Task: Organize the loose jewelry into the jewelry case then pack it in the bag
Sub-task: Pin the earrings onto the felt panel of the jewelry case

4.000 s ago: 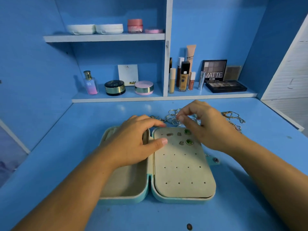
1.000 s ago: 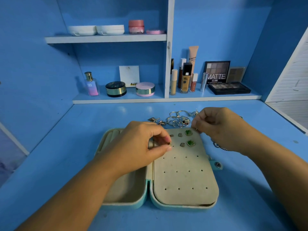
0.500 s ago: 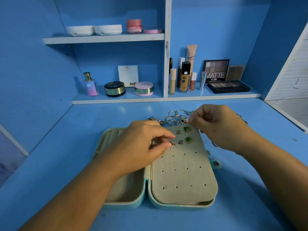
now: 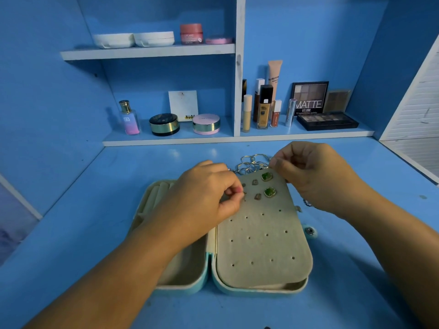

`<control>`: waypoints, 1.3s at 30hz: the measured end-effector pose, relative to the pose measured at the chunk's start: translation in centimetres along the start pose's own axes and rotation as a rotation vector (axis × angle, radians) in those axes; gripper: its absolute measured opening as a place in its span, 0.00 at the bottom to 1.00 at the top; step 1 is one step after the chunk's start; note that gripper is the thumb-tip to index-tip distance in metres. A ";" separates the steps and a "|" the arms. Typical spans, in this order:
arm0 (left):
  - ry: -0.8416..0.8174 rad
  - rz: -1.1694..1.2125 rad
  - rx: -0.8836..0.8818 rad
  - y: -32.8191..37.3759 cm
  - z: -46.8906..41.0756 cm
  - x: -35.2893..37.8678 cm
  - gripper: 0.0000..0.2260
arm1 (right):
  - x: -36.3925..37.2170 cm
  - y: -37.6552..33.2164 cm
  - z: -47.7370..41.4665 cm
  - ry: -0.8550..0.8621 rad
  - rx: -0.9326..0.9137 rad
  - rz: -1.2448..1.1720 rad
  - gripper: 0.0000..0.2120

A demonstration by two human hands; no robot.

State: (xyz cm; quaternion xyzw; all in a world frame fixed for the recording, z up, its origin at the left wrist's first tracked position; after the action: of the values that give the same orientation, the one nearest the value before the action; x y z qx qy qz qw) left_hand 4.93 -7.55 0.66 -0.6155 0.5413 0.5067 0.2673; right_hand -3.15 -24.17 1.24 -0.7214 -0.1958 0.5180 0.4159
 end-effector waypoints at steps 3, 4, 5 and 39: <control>-0.011 0.001 0.013 0.0 -0.1 0.0 0.01 | 0.0 0.0 0.1 -0.004 -0.003 0.006 0.07; -0.019 0.014 0.018 -0.1 0.0 0.0 0.02 | 0.0 0.1 0.1 -0.006 -0.001 0.008 0.08; -0.032 0.027 0.024 -0.2 0.0 0.0 0.03 | 0.1 0.2 0.0 -0.008 0.003 0.011 0.08; -0.288 0.909 -0.244 -5.5 -0.2 1.8 0.17 | 3.2 -1.8 1.0 -0.172 -0.284 -0.709 0.07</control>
State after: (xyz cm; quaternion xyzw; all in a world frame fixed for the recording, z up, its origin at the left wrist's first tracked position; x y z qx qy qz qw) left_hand 9.96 -6.91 -2.13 -0.2674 0.6492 0.7118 0.0172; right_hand -2.51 -20.46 0.71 -0.6134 -0.5366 0.3685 0.4473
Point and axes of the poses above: each hand's wrist, its own z-axis away from the middle knuckle, its own x-axis out of the palm, y = z × x, the point moved 5 cm from there along -z, towards the middle knuckle, and after that the axes turned 10 degrees about -y, right-handed, at the moved point
